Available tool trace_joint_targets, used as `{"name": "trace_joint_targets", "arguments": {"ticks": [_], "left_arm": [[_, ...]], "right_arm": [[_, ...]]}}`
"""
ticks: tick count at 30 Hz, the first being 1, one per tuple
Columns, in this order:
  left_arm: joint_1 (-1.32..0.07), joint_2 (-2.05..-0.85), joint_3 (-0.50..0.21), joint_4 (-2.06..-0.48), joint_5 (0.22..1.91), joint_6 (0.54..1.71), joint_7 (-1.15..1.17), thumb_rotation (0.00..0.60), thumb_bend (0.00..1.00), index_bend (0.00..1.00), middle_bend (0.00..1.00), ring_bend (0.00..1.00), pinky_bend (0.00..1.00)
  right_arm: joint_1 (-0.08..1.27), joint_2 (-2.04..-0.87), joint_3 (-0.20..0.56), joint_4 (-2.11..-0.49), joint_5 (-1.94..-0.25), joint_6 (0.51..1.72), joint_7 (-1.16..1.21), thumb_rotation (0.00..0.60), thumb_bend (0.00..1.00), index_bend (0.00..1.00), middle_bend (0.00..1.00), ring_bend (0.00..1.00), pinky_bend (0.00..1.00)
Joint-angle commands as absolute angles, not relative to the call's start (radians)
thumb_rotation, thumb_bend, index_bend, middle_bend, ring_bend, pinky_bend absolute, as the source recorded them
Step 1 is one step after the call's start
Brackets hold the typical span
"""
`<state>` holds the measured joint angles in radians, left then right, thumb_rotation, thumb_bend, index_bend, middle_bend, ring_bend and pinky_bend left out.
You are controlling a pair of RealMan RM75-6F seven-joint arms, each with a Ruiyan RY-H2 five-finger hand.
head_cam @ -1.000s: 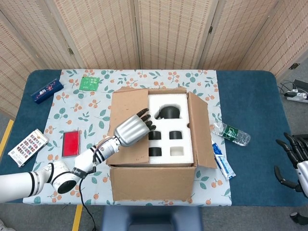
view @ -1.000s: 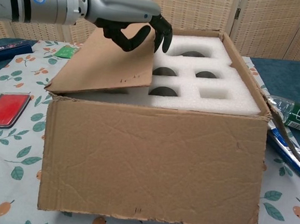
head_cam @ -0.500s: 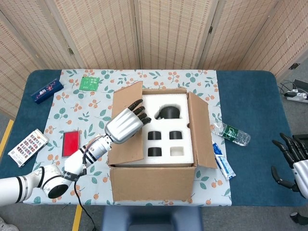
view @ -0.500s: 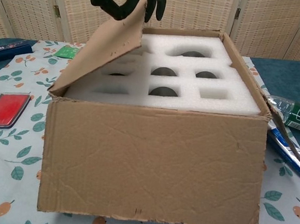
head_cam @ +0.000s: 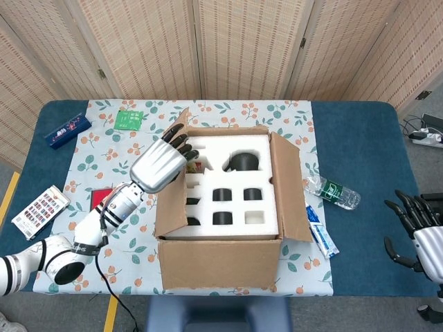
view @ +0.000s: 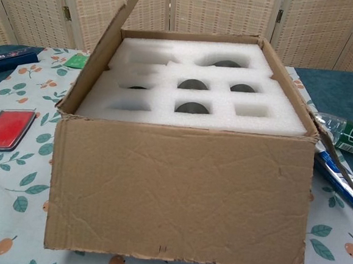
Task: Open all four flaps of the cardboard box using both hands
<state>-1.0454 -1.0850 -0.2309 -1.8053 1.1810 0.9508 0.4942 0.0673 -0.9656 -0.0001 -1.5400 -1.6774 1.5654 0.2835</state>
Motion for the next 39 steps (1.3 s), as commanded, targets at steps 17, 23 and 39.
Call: {"name": "trace_joint_targets", "arguments": {"ticks": [17,23,39], "left_arm": [[-0.989,-0.978,-0.237,-1.822,1.13,0.982,0.531,0.6,1.0,0.38,0.46,0.27,0.15],[-0.97,-0.947,-0.236,-1.827,1.127,0.988,0.529,0.6,1.0,0.38,0.46,0.27,0.15],[-0.909,-0.89,-0.195,-1.79,1.084,0.993,0.585,0.6,1.0,0.36,0.46,0.28,0.15]], "right_arm": [[0.084,-0.971,0.0,-1.546,-1.668,1.535,0.267,0.416,0.54,0.09,0.0,0.0,0.0],[0.085,-0.972,-0.001,-1.549,-1.668,1.535,0.262,0.416,0.54,0.1,0.0,0.0,0.0],[0.094,-0.976,-0.001,-1.552,-1.662,1.52,0.251,0.417,0.54,0.1,0.0,0.0,0.0]]}}
